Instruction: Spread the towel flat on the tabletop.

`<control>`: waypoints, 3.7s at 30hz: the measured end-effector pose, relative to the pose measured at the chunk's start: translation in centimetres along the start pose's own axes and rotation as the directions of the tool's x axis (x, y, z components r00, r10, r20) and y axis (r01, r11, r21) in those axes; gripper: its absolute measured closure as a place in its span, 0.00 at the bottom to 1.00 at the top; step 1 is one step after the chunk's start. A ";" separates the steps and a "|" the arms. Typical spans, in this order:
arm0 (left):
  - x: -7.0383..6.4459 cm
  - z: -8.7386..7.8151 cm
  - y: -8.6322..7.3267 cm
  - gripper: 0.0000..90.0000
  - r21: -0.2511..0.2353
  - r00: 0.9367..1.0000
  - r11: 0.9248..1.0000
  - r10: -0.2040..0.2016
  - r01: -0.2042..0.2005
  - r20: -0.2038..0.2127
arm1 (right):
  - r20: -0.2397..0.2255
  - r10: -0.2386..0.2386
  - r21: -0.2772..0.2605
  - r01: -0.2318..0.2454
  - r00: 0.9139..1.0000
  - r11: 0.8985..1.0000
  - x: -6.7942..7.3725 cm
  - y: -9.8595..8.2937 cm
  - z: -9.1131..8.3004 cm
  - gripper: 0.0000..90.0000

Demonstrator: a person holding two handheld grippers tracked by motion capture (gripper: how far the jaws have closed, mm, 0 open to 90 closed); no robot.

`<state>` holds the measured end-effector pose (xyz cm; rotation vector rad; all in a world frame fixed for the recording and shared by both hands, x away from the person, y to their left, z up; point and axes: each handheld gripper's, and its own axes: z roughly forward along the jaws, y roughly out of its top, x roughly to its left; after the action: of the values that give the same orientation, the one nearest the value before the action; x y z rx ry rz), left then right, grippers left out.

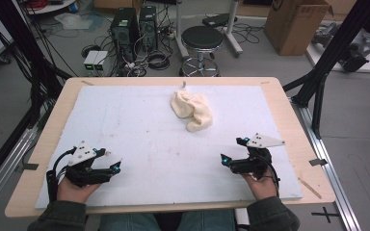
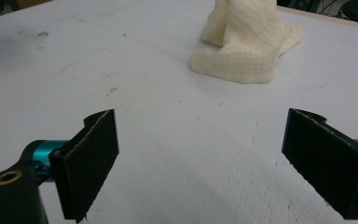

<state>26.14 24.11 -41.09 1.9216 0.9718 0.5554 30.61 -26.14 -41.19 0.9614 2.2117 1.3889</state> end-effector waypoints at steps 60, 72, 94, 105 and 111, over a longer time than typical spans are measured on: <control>0.6 0.0 -0.1 0.28 -0.032 1.000 0.999 -0.014 0.014 -0.010 | 0.005 0.028 0.064 -0.029 1.000 0.998 -2.6 2.1 3.3 0.11; 0.6 0.3 0.1 0.28 -0.034 1.000 0.999 -0.010 0.010 -0.007 | 0.006 0.010 0.063 -0.010 1.000 0.998 -4.0 5.3 5.3 0.11; 0.9 0.3 0.1 0.28 -0.034 1.000 0.999 -0.014 0.014 -0.008 | 0.017 0.026 0.098 -0.028 1.000 0.995 -5.4 9.7 11.0 0.12; 1.1 0.5 0.1 0.28 -0.039 1.000 0.999 -0.021 0.021 -0.007 | 0.033 0.062 0.096 -0.065 0.998 0.993 -5.9 11.0 14.5 0.15; 1.1 0.4 0.1 0.28 -0.037 1.000 0.999 -0.020 0.019 -0.004 | 0.053 0.078 0.120 -0.084 0.996 0.989 -6.0 10.2 16.6 0.17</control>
<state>27.15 24.75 -41.23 1.8769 0.9754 0.5626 48.62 -16.75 -40.00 1.1268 2.2670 1.2624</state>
